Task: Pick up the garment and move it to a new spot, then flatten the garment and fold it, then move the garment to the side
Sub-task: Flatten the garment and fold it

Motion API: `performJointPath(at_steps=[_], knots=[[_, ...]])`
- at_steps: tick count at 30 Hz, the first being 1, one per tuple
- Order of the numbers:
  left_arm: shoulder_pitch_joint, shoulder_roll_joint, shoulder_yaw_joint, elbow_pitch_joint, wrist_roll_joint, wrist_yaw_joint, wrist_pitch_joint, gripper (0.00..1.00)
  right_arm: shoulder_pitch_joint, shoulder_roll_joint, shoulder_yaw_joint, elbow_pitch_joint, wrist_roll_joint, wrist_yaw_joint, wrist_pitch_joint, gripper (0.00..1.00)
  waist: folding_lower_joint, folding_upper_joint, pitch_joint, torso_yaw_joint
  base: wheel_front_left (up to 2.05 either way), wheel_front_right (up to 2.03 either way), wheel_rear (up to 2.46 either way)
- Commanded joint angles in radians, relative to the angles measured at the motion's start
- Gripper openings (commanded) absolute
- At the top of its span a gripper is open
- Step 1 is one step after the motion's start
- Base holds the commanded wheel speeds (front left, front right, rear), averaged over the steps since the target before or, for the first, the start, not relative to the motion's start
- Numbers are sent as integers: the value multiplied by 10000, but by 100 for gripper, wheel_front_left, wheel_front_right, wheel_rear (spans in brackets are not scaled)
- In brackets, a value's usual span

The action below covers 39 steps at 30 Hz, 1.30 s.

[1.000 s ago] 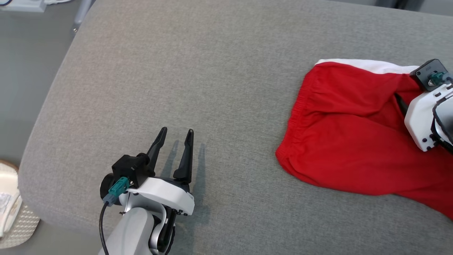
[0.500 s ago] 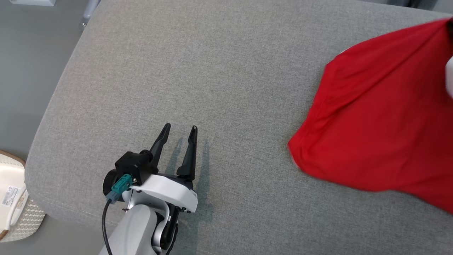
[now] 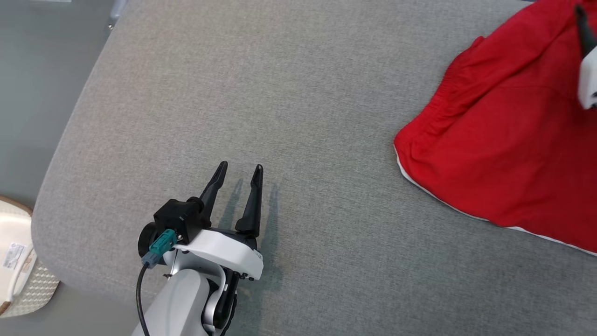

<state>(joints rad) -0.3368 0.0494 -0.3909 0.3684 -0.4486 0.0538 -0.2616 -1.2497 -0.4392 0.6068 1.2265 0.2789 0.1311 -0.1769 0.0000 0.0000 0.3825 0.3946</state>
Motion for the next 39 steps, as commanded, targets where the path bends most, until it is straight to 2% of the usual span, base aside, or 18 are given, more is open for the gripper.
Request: performJointPath(at_steps=[1, 5, 10, 15, 19, 20, 24, 32, 36, 39], knots=[[-162, 40, 72, -26, -30, -1, -37, 100, 295, 206, 16, 127, -43, -8, -38, 100, 0, 0, -63, -148, 0, 0, 0], [-155, 37, 233, 53, 151, -65, -37, 100, 900, 659, 69, 100, 338, -8, -157, 100, 0, 0, -382, -709, 0, 0, 0], [-47, 37, 447, 154, 357, -145, -37, 100, 1650, 994, -27, -595, 1019, -8, -598, 100, 0, 0, -803, -1557, 0, 0, 0], [-16, 40, 728, 329, 558, -250, -37, 100, 2769, 1245, -249, -1902, 1881, -8, -829, 100, 0, 0, -1137, -2546, 0, 0, 0], [-69, 51, 931, 463, 724, -348, -37, 100, 3910, 1248, -824, -3171, 2426, -8, -896, 100, 0, 0, -1277, -3314, 0, 0, 0], [-69, 51, 931, 463, 724, -348, -37, 100, 3910, 1248, -824, -3171, 2426, -8, -896, 100, 0, 0, -1277, -3314, 0, 0, 0], [-167, 78, 1075, 650, 836, -479, -37, 100, 5282, 1356, -1759, -4451, 2531, -8, -887, 100, 0, 0, -1325, -4004, 0, 0, 0], [-435, 175, 1244, 1357, 777, -778, -35, 100, 7692, 2160, -3599, -6361, 2090, -7, -878, 100, 0, 0, -1290, -5121, 0, 0, 0], [-601, 314, 1329, 1887, 759, -698, -31, 100, 8237, 2522, -4094, -7006, 1697, -7, -772, 100, 0, 0, -1278, -5578, 0, 0, 0], [-730, 376, 1422, 2317, 717, -483, 74, 100, 8508, 2689, -4426, -7437, 1454, -7, -580, 100, 0, 0, -1250, -5790, 0, 0, 0]])
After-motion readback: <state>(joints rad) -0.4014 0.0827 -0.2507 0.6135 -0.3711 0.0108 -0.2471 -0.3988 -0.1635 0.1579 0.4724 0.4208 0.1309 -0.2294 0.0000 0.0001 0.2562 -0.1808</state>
